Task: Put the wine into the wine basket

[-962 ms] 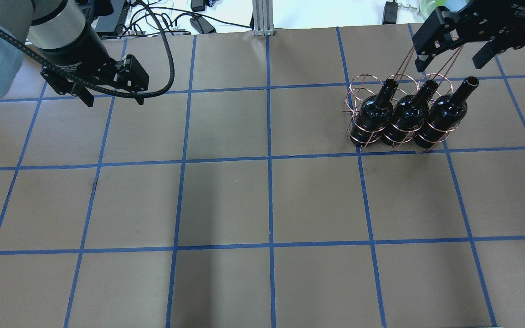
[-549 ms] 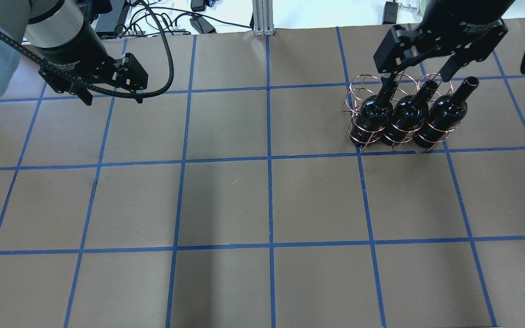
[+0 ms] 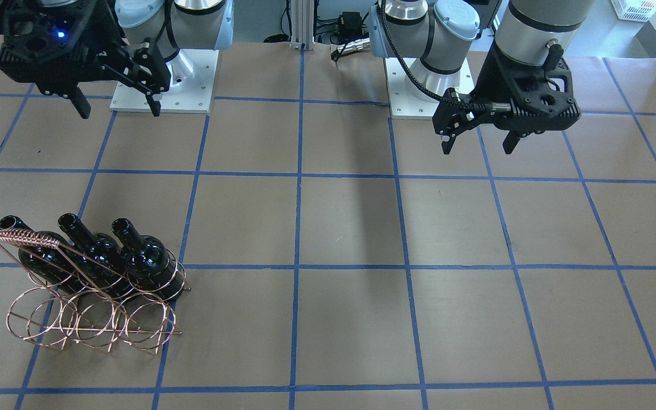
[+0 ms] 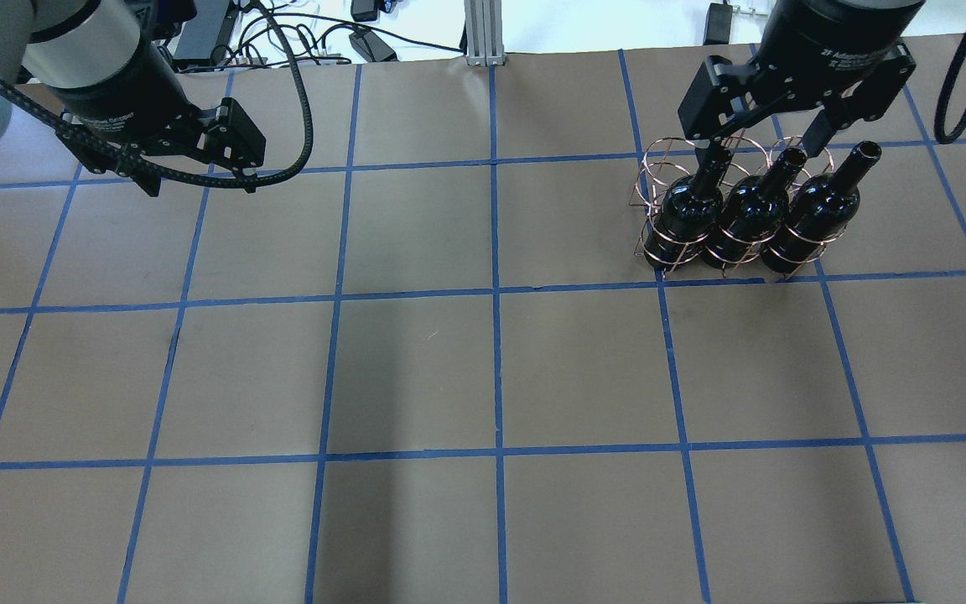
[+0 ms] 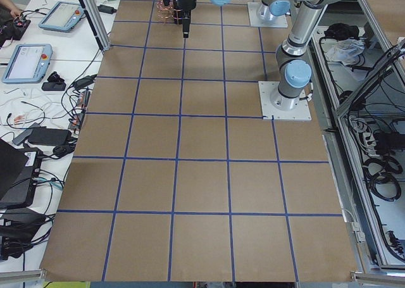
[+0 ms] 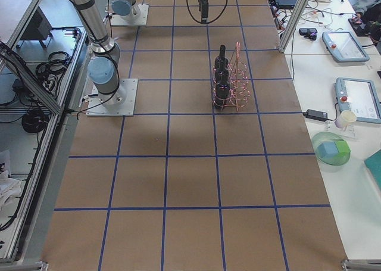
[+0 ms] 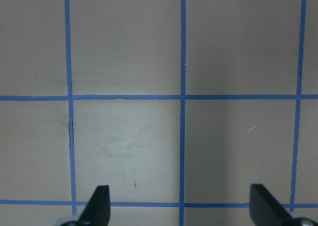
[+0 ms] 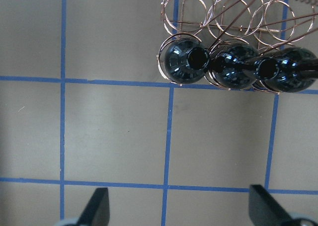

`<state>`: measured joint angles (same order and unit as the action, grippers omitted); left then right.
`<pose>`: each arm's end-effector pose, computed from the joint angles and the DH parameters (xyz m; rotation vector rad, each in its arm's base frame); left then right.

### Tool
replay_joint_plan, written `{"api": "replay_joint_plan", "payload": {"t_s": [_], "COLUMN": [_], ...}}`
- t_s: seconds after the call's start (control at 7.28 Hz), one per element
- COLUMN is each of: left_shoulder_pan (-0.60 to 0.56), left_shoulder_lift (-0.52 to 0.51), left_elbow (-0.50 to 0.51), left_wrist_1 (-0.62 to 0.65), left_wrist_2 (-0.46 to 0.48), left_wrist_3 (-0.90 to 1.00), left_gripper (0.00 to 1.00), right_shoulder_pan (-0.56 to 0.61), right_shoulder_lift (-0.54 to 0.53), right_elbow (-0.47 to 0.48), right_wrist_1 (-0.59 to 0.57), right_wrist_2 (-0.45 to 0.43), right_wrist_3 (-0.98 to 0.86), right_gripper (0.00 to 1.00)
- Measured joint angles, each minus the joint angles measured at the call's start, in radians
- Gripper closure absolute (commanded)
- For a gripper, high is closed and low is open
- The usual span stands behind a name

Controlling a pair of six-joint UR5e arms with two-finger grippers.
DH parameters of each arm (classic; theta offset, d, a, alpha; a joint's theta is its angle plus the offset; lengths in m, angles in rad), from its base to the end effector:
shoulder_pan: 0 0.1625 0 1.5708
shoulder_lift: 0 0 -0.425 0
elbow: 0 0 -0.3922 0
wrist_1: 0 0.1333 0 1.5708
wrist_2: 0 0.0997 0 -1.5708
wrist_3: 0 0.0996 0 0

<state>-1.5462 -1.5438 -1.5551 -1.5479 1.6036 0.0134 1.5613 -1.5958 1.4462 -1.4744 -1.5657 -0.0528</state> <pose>-0.1180 -0.4894 0.5113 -0.0191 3.1059 -0.1009 0.1292 -0.4833 0.5517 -0.0681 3.1363 -0.0837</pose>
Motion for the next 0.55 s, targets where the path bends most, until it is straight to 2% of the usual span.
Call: {"api": "replay_joint_plan", "payload": {"t_s": [0.27,0.55], "left_shoulder_pan": [0.000,0.000], "left_shoulder_lift": [0.006,0.007], "left_elbow": [-0.001,-0.002], "left_wrist_1": [-0.010,-0.009], "left_wrist_2": [0.000,0.001], "left_wrist_3": [-0.001,-0.001], "left_gripper": [0.00,0.00], "right_shoulder_pan": [-0.026,-0.029], "right_shoulder_lift": [-0.003,-0.005], "right_elbow": [0.016,0.075], "right_wrist_1": [-0.030,-0.049], "right_wrist_2": [-0.001,0.000], "right_wrist_3": [0.009,0.017], "right_gripper": [0.00,0.00]}}
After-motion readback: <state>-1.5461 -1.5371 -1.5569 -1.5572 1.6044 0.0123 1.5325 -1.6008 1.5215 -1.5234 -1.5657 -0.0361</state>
